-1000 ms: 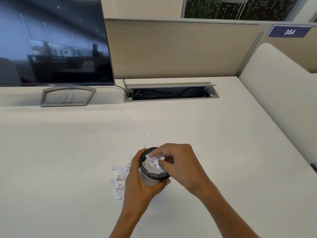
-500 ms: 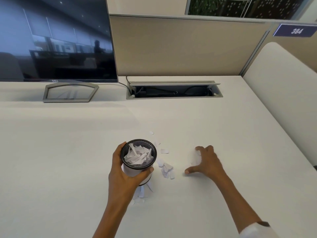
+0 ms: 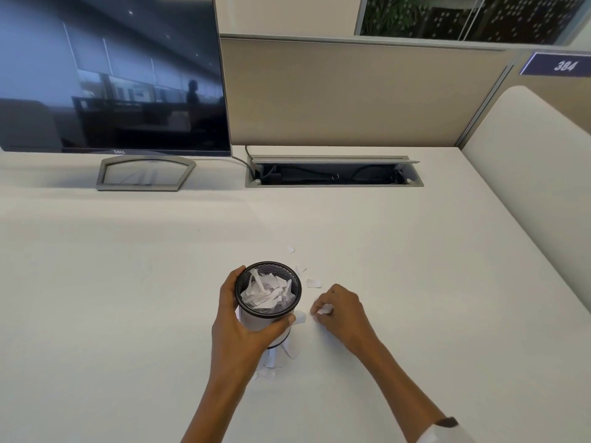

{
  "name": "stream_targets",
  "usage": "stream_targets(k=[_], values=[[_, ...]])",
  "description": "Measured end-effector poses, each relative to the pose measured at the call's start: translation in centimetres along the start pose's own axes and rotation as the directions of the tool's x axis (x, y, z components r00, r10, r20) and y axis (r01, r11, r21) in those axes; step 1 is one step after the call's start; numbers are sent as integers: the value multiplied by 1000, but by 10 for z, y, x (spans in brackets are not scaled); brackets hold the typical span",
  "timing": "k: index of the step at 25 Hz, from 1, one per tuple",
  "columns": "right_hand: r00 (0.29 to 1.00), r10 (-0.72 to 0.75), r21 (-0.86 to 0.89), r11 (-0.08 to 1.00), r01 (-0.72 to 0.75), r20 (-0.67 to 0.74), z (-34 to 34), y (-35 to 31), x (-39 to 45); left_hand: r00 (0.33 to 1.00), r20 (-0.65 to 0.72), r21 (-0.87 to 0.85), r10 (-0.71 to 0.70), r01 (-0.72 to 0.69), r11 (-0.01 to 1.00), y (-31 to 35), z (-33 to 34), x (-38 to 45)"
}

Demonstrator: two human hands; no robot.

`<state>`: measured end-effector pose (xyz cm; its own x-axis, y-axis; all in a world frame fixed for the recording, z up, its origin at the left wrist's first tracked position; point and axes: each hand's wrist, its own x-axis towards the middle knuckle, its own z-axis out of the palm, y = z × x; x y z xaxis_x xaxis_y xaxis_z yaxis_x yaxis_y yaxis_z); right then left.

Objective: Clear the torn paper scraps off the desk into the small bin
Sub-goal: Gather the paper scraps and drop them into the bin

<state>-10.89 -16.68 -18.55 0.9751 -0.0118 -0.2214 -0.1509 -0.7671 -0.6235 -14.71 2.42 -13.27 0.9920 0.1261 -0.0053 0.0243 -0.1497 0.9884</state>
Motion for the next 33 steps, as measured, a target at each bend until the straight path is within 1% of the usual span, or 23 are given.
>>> stream_targets(k=[1, 2, 5, 7, 9, 10, 13, 14, 15, 17, 18, 19, 20, 21, 22, 23, 24, 25, 27, 29, 30, 31, 33], values=[[999, 33, 30, 999, -32, -29, -4, 1, -1, 1000, 6, -4, 3, -3, 1000, 1, 0, -1], [997, 59, 101, 994, -53, -58, -10, -1, -4, 1000, 13, -7, 6, -5, 1000, 2, 1, -1], [979, 77, 372, 928, -2, -188, -38, -21, -10, 999, 35, -12, 11, -11, 1000, 4, 3, -3], [968, 32, 486, 869, 96, -250, -57, -46, -15, 999, 48, -6, 12, -12, 1000, 5, 5, -4], [966, -92, 542, 813, 213, -241, -69, -73, -24, 997, 70, -8, 21, -21, 1000, 4, 8, -4], [967, -162, 523, 817, 242, -195, -70, -84, -29, 996, 86, -11, 26, -25, 1000, 4, 10, -5], [946, -324, 336, 893, 300, 18, -66, -101, -34, 995, 98, -21, 22, -20, 1000, 4, 14, -6], [935, -353, 329, 886, 327, 20, -66, -102, -31, 996, 85, -24, 22, -20, 1000, 4, 14, -6], [932, -360, 354, 868, 348, -35, -67, -101, -25, 998, 60, -30, 21, -20, 999, 3, 13, -5], [939, -278, 407, 848, 338, -201, -67, -90, -9, 1000, -29, -44, 6, -7, 999, 1, 8, -2], [947, -209, 403, 867, 294, -243, -63, -81, -1, 997, -73, -49, -2, -1, 999, 0, 3, 0], [961, -147, 365, 903, 227, -234, -56, -70, 6, 994, -109, -52, -6, 0, 999, -1, -2, 2], [980, -102, 289, 946, 149, -170, -46, -58, 11, 990, -139, -57, -9, 1, 998, -1, -7, 4], [996, -71, 174, 982, 78, -48, -32, -47, 11, 986, -163, -64, -14, 4, 998, -1, -12, 7], [994, -50, 50, 998, 46, 98, -17, -38, 9, 983, -185, -74, -23, 9, 997, 0, -15, 9], [976, -46, -49, 997, 58, 214, -3, -31, 4, 979, -201, -83, -32, 15, 996, -1, -18, 10], [957, -70, -113, 988, 106, 282, 10, -27, -2, 977, -211, -88, -38, 19, 996, -2, -20, 12], [943, -119, -152, 973, 174, 312, 22, -26, -9, 976, -214, -89, -41, 22, 996, -3, -21, 12], [926, -240, -223, 924, 310, 291, 37, -27, -23, 976, -211, -91, -46, 28, 995, -3, -20, 11], [914, -350, -283, 873, 398, 207, 42, -29, -32, 979, -197, -86, -48, 31, 996, -3, -19, 10], [914, -367, -280, 872, 402, 171, 41, -29, -34, 981, -191, -81, -46, 31, 996, -2, -19, 9], [925, -351, -253, 891, 377, 144, 38, -28, -34, 982, -185, -76, -43, 29, 997, -1, -19, 8], [958, -269, -189, 940, 284, 99, 29, -25, -31, 985, -172, -68, -31, 20, 998, -1, -18, 7]])
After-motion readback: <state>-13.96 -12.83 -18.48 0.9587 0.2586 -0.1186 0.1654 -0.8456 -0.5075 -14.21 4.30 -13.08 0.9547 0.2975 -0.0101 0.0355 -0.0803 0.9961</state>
